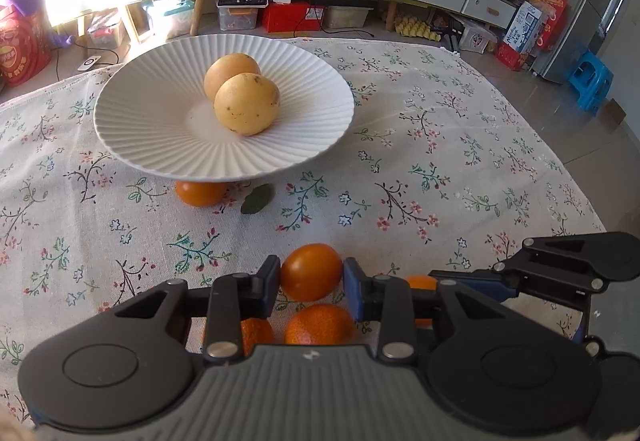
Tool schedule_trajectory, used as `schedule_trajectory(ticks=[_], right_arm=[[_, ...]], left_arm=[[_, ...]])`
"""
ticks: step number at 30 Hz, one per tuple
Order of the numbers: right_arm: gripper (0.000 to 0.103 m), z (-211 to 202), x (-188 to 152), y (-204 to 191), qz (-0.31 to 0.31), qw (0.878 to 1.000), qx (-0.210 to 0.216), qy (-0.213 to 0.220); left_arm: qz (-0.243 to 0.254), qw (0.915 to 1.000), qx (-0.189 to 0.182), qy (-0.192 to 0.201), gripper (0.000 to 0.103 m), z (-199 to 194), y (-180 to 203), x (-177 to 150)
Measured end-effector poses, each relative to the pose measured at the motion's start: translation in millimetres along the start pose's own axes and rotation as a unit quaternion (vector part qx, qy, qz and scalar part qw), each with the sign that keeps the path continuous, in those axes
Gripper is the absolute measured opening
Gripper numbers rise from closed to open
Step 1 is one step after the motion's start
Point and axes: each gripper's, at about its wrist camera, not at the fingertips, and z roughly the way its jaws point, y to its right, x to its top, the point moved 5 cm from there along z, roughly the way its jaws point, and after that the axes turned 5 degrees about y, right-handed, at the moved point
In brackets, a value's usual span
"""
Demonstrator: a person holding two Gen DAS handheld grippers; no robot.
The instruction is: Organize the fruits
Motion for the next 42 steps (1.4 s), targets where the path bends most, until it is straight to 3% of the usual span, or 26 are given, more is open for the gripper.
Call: schedule_trajectory(ticks=[24,42], right_arm=[[0.033,-3.3,28.1,17.7,0.036,0.999,-0.007,0.028],[0.034,14.9,72.8,41.5,0.083,0.994,-0.025,0.062]], left_arm=[[-0.038,0.9979,0.009,0.051,0.004,-25.4,-16.6,34.3],[-0.103,0.989,0.051,0.093,0.005,-19.9,-48.8,69.6]])
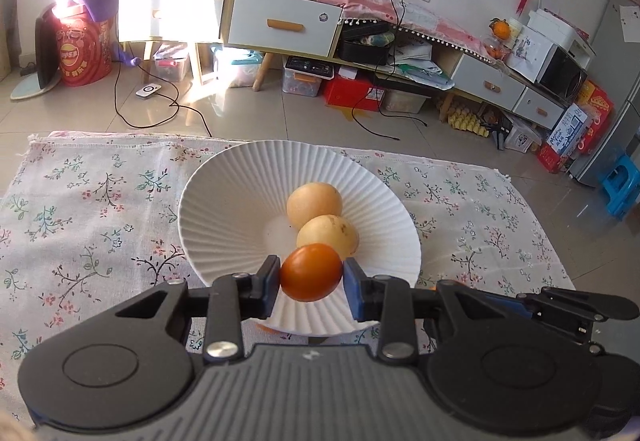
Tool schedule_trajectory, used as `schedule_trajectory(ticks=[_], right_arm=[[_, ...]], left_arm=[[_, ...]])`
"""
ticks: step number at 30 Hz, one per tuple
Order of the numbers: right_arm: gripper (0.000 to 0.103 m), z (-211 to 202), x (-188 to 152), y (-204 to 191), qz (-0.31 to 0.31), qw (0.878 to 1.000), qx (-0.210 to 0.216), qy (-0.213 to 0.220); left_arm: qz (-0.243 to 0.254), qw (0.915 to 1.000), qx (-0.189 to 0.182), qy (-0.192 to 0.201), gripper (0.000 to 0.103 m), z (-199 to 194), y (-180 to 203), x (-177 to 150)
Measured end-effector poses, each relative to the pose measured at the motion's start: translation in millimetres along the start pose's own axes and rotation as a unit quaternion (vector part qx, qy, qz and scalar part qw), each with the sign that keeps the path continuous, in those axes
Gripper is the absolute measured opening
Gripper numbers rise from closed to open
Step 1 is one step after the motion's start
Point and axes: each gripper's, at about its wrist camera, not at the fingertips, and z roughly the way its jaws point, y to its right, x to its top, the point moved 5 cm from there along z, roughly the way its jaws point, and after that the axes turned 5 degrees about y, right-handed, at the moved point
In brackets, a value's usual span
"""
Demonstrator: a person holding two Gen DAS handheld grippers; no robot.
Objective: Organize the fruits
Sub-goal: 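Carry both mandarins over the white bowl with both tools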
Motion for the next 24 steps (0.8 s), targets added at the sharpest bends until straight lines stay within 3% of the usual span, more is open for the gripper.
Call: schedule_trajectory(ticks=[18,24], right_arm=[[0.034,49.4,25.6,27.6,0.059,0.998,-0.015,0.003],[0.033,56.9,24.3,28.2,0.056,0.998,-0.012,0.002]], left_arm=[[-0.091,0.9945,0.052,0.004,0.005,38.0,-13.2,4.1],[-0.099,0.9928,0.066,0.009,0.005,42.9,-17.4,4.6]])
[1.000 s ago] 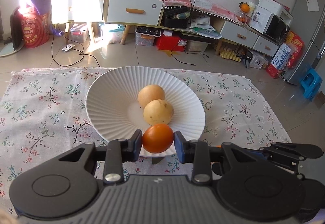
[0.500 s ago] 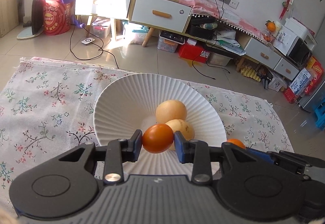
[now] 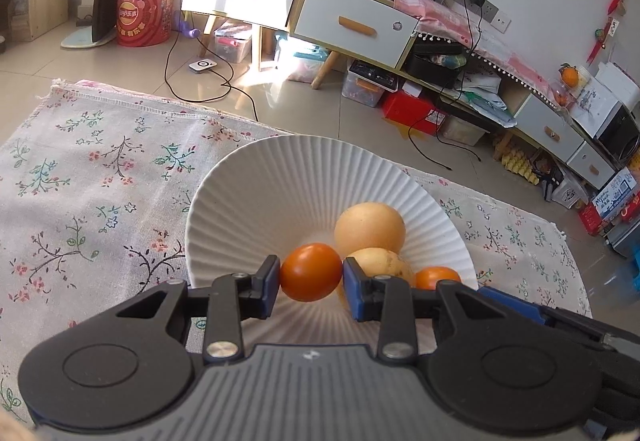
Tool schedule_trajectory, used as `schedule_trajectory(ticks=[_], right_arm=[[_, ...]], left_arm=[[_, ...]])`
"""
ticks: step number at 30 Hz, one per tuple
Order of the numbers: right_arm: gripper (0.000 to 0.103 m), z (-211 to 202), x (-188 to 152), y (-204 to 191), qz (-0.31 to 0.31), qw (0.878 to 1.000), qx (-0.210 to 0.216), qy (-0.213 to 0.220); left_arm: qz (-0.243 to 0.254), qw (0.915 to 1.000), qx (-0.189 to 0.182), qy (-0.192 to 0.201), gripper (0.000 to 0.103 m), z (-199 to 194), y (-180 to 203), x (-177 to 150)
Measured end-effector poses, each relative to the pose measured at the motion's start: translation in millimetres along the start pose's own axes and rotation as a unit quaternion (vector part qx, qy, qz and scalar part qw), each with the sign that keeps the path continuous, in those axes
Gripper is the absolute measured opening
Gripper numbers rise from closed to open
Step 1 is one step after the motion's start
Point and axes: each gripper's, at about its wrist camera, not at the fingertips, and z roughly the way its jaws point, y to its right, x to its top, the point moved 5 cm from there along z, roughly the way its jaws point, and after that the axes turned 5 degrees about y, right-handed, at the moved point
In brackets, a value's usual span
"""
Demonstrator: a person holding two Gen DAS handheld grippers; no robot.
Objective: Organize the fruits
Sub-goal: 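Carry both mandarins over the white bowl with both tools, then lower both mandarins into the bowl and open both grippers, then move both tools back toward the remaining fruit on the cloth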
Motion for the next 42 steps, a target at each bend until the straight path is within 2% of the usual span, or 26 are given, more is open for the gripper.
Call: schedule_trajectory(ticks=[10,15,19,28,35,37,39,42], right_arm=[[0.033,0.8,1.9,-4.6,-0.007,1.0,0.003,0.0],[0.033,-4.0,2.9,-4.9,-0.012,1.0,0.006,-0.001],[0.034,-11.6,3.9,-4.1,-0.009,1.0,0.009,-0.001],[0.043,-27.0,5.8,-0.5,0.001,1.0,0.016,-0.008],[0.051,-43.1,-0.6,-3.7,0.0,1.0,0.023,-0.018],[0.056,-48.1,-3.8,-5.5,-0.007,0.999,0.025,-0.019],[0.067,-52.5,-7.2,-7.3,-0.009,0.999,0.029,-0.019],[0.072,-58.2,-13.7,-11.4,-0.007,0.999,0.04,-0.024]], left_arm=[[-0.005,1.0,-0.008,0.002,0.006,-0.5,-5.3,1.1],[-0.005,0.9999,-0.013,0.002,0.021,-3.0,-4.9,2.9],[0.007,0.9999,-0.016,0.001,0.028,-8.9,-2.8,5.0],[0.038,0.9991,-0.02,-0.006,0.044,-25.2,-0.7,2.9],[0.082,0.9963,-0.024,-0.011,0.058,-42.7,-1.3,-7.3],[0.092,0.9954,-0.024,-0.012,0.063,-48.2,-3.4,-11.5],[0.103,0.9943,-0.027,-0.013,0.07,-52.3,-5.2,-15.4],[0.118,0.9925,-0.027,-0.012,0.074,-58.3,-9.3,-21.3]])
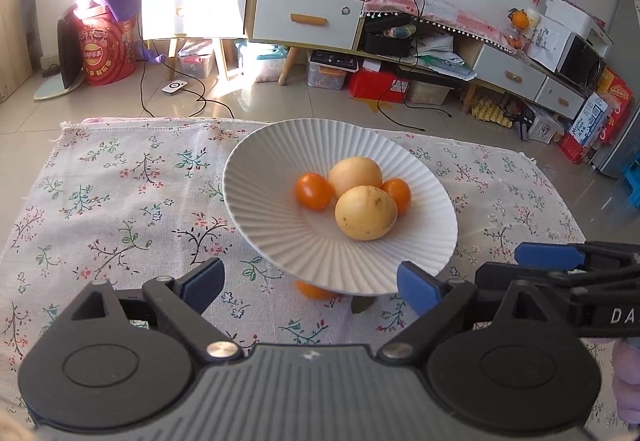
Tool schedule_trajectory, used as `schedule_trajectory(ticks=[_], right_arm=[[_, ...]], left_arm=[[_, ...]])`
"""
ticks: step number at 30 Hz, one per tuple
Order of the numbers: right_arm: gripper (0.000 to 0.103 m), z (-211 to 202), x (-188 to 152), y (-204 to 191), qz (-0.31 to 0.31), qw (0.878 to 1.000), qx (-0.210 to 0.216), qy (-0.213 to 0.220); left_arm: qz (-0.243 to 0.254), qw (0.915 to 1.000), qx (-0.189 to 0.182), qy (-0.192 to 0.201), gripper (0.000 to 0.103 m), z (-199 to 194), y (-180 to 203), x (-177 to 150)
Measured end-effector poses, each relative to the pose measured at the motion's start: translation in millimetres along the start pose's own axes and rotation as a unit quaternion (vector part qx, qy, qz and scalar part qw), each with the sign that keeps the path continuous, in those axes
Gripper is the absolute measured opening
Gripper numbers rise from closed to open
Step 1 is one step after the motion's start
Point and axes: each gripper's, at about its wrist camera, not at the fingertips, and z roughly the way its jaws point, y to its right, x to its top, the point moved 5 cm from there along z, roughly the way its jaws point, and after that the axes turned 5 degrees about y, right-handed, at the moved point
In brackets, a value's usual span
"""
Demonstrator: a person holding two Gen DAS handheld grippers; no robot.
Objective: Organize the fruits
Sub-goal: 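Move both tools back toward the remaining fruit on the cloth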
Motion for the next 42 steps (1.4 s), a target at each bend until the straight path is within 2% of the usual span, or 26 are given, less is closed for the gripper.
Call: schedule_trajectory(ticks=[5,11,18,28,38,42], right_arm=[[0.083,-8.3,-12.1,-9.2,-0.024,1.0,0.004,-0.003],[0.094,-16.7,-22.5,-15.8,-0.022,1.0,0.013,-0.008],[0.097,-25.0,-40.5,-21.3,-0.033,0.999,0.019,-0.018],[0.097,-29.8,-55.6,-27.6,-0.074,0.997,0.016,-0.027],[0.097,-22.4,-60.3,-28.0,-0.081,0.996,0.019,-0.027],[0.096,-15.9,-65.9,-28.4,-0.087,0.996,0.019,-0.031]], left_arm=[[0.023,0.9997,-0.002,-0.004,0.081,-11.6,-4.6,-15.3],[0.053,0.9985,-0.013,-0.009,0.081,-23.8,-6.0,-30.3],[0.074,0.9969,-0.019,-0.018,0.081,-32.0,-10.0,-48.3],[0.119,0.9903,-0.054,-0.047,0.08,-22.9,-0.4,-78.8],[0.156,0.9834,-0.087,-0.033,0.07,-24.2,9.1,-86.7],[0.173,0.9799,-0.095,-0.028,0.059,-21.3,7.9,-91.7]])
